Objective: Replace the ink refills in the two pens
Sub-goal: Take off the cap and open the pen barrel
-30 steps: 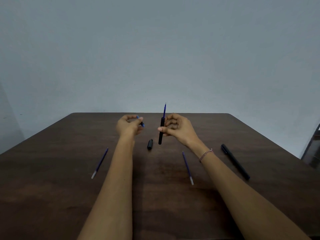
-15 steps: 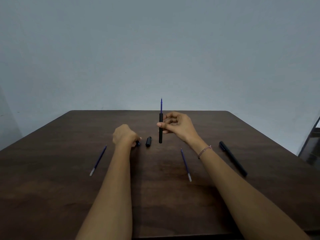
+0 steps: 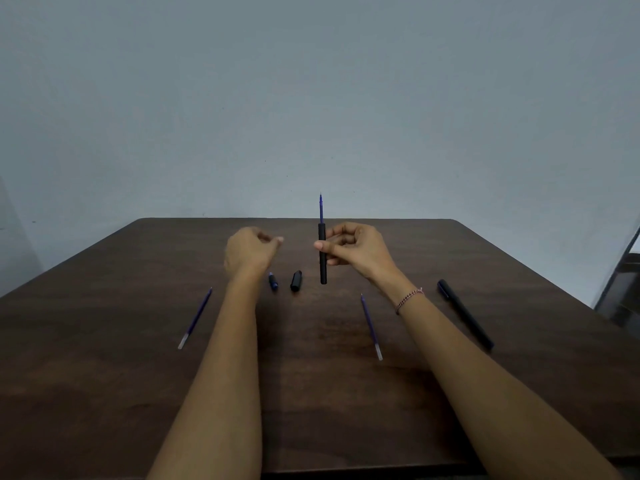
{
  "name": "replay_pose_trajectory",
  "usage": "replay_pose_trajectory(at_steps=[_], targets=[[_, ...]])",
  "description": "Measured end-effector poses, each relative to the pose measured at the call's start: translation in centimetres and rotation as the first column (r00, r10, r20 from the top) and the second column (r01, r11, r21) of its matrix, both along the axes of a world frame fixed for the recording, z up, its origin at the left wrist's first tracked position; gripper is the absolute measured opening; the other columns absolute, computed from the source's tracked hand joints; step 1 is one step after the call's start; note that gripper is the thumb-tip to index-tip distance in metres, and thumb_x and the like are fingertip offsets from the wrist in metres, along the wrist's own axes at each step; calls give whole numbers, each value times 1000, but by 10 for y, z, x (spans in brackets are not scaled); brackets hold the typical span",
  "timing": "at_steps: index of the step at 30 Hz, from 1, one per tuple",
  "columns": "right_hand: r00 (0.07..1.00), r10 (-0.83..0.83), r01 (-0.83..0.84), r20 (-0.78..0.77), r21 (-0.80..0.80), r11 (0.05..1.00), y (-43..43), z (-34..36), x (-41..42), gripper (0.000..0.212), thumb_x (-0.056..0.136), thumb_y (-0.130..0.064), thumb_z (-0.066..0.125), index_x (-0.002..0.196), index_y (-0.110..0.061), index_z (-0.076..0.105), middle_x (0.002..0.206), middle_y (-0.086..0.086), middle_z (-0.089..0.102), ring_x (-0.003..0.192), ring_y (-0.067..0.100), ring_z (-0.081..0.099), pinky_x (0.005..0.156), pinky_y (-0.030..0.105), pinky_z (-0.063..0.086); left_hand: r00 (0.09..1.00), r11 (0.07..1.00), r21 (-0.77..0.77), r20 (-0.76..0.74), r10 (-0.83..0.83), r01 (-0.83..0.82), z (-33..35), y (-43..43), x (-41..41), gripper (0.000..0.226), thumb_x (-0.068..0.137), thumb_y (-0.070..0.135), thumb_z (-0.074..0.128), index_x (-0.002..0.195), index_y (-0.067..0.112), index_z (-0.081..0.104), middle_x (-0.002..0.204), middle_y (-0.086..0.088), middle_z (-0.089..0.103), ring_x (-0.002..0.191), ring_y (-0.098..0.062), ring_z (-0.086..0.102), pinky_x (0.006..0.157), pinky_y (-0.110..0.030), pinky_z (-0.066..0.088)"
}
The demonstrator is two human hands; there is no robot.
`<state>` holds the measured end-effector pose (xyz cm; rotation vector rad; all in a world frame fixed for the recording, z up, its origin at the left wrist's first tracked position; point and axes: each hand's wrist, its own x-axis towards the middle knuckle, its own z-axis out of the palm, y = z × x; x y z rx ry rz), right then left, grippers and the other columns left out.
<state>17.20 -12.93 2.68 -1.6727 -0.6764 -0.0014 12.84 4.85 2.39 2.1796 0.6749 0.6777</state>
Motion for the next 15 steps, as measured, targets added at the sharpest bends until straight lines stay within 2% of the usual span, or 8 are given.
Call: replay_pose_trajectory(at_steps=[2, 4, 6, 9, 15], targets=[[1000, 15, -15, -27, -1, 1000, 0, -1, 0, 20, 72, -20, 81, 84, -16, 65, 65, 0, 68, 60, 9, 68, 61, 20, 57, 948, 948, -197, 247, -201, 252, 10, -8, -3, 16, 85, 30, 66, 95, 17, 66, 83, 3, 66, 72, -8, 58, 62, -21, 46], [998, 34, -35, -51, -9, 999, 1, -2, 1, 20, 72, -19, 81, 85, -15, 66, 61, -2, 67, 59, 8, 67, 60, 20, 56, 872, 854, -286, 372, -319, 435, 18, -16, -9, 9, 84, 28, 68, 88, 20, 68, 78, 5, 67, 70, -6, 58, 55, -19, 45], [997, 46, -47, -63, -23, 999, 1, -3, 1, 20, 73, -19, 80, 85, -15, 66, 57, -4, 66, 57, 8, 66, 59, 19, 56, 829, 794, -311, 404, -387, 522, 21, -21, -13, 8, 82, 27, 69, 86, 19, 70, 78, 7, 69, 69, -4, 59, 56, -19, 46], [996, 55, -58, -69, -37, 998, 2, -5, 1, 19, 73, -19, 80, 86, -14, 66, 52, -7, 65, 56, 7, 65, 60, 20, 57, 815, 742, -366, 399, -420, 562, 20, -23, -12, 7, 80, 24, 71, 85, 18, 71, 79, 6, 71, 71, -3, 59, 60, -21, 47], [995, 68, -71, -70, -55, 996, 1, -6, 3, 19, 74, -20, 79, 87, -14, 66, 52, -7, 65, 58, 7, 66, 63, 22, 58, 833, 718, -428, 353, -425, 548, 16, -21, -8, 8, 75, 25, 76, 78, 19, 71, 78, 6, 69, 73, -4, 61, 54, -18, 47]])
